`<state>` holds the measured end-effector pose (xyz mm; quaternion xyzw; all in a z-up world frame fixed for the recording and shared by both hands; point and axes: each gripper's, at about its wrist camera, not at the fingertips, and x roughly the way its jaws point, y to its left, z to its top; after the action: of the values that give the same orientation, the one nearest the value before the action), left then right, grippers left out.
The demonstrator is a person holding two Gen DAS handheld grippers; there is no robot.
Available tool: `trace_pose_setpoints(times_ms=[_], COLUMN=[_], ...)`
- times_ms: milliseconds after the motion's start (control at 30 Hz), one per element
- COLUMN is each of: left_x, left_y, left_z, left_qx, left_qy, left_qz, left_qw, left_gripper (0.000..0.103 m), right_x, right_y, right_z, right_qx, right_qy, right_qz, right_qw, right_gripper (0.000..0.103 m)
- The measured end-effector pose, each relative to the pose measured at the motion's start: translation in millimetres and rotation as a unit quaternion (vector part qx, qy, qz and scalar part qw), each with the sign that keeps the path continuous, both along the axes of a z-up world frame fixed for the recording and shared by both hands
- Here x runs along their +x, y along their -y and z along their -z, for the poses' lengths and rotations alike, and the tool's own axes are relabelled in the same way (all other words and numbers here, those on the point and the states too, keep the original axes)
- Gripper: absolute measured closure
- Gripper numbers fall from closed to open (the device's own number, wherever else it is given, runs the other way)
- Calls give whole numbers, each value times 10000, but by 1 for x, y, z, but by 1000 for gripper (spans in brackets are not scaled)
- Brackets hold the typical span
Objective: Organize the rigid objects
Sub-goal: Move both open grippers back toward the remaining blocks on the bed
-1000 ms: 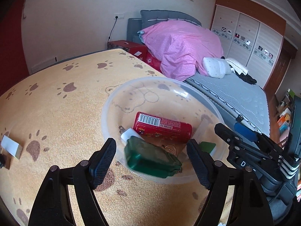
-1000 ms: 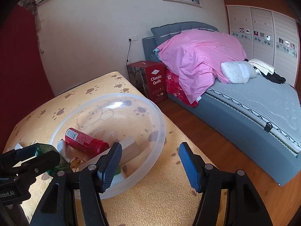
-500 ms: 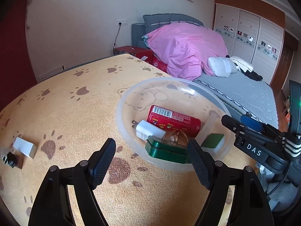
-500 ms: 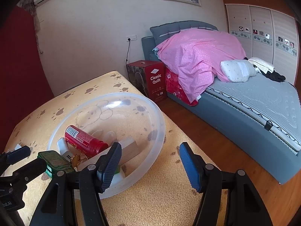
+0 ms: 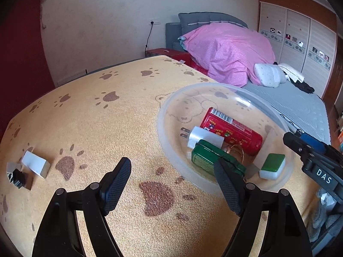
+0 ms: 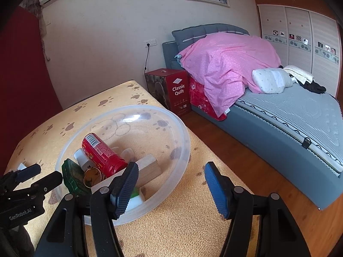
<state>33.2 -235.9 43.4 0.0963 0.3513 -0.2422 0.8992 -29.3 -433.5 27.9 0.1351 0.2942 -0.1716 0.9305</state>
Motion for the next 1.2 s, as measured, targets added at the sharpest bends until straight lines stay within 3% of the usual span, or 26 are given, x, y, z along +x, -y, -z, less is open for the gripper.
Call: trace_pose_setpoints(times_ms=[133,567,1200], left_x=[5,1,17], left_y=[2,-11,-103], left_z=[5,1,-7], left_qx=[111,-64,-383], left_qy=[-102,-187,-210], left_qz=[-45,-142,-1294], left_qw=[9999,9997,9906], left_gripper=[23,20,17], right_x=[0,-4,-6], right_y=[-2,-12,-45], right_z=[0,-5,-15], right_qx=[-19,-80,-153], right_qy=[7,79,154], right_qz=[-18,-92,-451], right_qw=[10000,9999,9987], right_gripper=[35,32,29])
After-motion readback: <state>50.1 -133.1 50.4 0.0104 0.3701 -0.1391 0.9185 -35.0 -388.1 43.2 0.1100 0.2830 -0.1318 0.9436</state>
